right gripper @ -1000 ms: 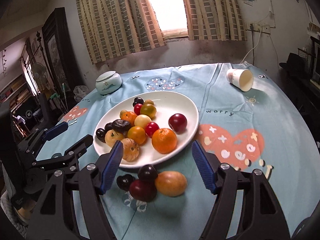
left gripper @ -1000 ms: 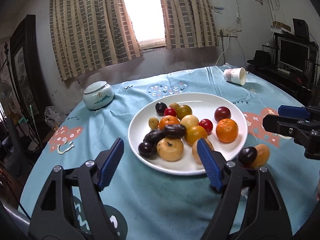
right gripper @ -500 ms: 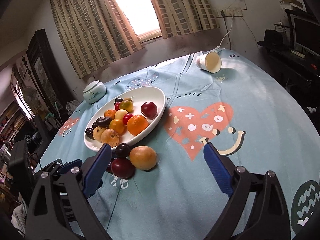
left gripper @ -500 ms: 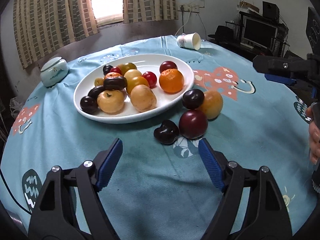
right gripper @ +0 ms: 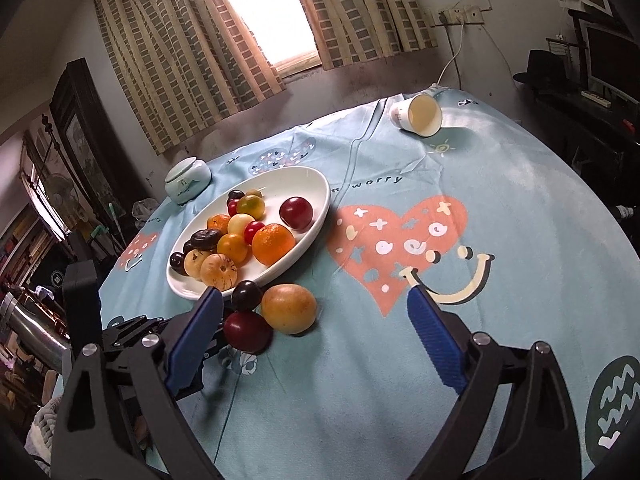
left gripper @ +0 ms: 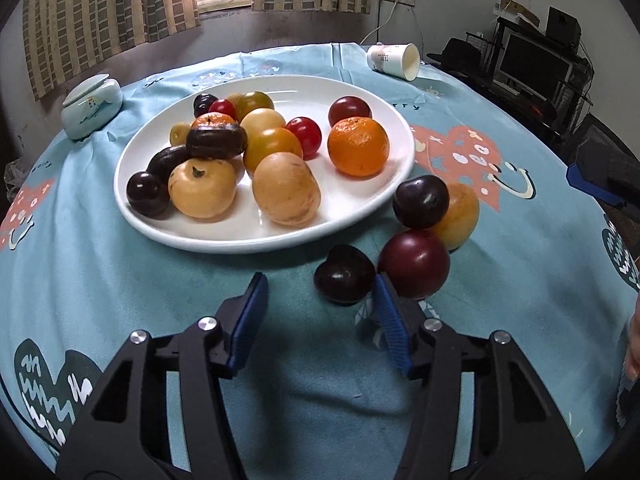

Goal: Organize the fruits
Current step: 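Withdraw both open tools from the plate toward the remaining fruits, then grasp a dark plum with the left tool while the right tool grasps another plum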

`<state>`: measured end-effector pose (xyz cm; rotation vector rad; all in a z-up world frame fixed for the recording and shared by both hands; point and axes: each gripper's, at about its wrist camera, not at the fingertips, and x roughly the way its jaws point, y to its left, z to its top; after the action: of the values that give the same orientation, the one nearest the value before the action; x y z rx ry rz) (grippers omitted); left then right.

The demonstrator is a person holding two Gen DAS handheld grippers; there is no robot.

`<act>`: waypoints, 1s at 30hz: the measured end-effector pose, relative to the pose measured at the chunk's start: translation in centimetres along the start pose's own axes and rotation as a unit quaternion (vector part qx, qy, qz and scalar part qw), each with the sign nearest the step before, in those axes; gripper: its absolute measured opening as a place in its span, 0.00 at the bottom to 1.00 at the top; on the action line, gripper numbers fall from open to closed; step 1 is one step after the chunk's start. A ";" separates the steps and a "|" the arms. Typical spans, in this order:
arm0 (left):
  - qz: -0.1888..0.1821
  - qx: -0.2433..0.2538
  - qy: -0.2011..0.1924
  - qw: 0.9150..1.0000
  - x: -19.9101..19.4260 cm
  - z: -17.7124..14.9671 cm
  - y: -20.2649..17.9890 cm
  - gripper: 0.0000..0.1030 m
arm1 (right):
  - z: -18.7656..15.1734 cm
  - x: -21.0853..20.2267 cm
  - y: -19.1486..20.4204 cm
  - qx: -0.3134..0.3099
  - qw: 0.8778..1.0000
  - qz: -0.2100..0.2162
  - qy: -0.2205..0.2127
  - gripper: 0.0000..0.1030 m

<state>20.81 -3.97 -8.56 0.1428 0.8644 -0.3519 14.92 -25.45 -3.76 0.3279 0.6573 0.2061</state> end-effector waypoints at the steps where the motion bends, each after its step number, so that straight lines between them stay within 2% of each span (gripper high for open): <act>1: -0.002 -0.001 0.000 1.000 0.2 0.2 0.0 0.53 | 0.0 0.1 0.0 0.000 1.000 -0.001 0.002 0.91; 5: -0.016 -0.015 0.005 1.000 0.9 0.8 0.1 0.53 | -0.2 0.3 -0.1 -0.001 1.000 -0.004 0.005 0.91; 12: -0.041 0.000 0.006 0.999 1.1 1.0 -0.6 0.28 | -0.4 0.9 -0.1 -0.006 1.000 -0.012 0.012 0.91; 18: -0.043 -0.006 0.009 0.999 1.5 1.2 -0.5 0.31 | -0.6 1.3 -0.1 -0.010 1.000 -0.014 0.019 0.91; 21: -0.045 -0.007 0.007 0.999 1.3 1.2 -0.5 0.28 | -0.8 1.7 0.1 -0.017 1.000 -0.012 0.023 0.91; 25: -0.030 -0.001 0.002 1.000 0.1 0.3 -0.3 0.28 | -1.1 2.6 0.6 -0.035 0.999 -0.006 0.041 0.91; 30: 0.021 -0.009 -0.022 0.999 -3.3 -1.7 2.0 0.28 | -1.9 3.8 1.6 -0.056 0.996 0.006 0.065 0.80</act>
<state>18.35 -0.87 -7.21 0.1362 0.8198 -0.3063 16.55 -22.41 -6.76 0.2109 0.7697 0.2759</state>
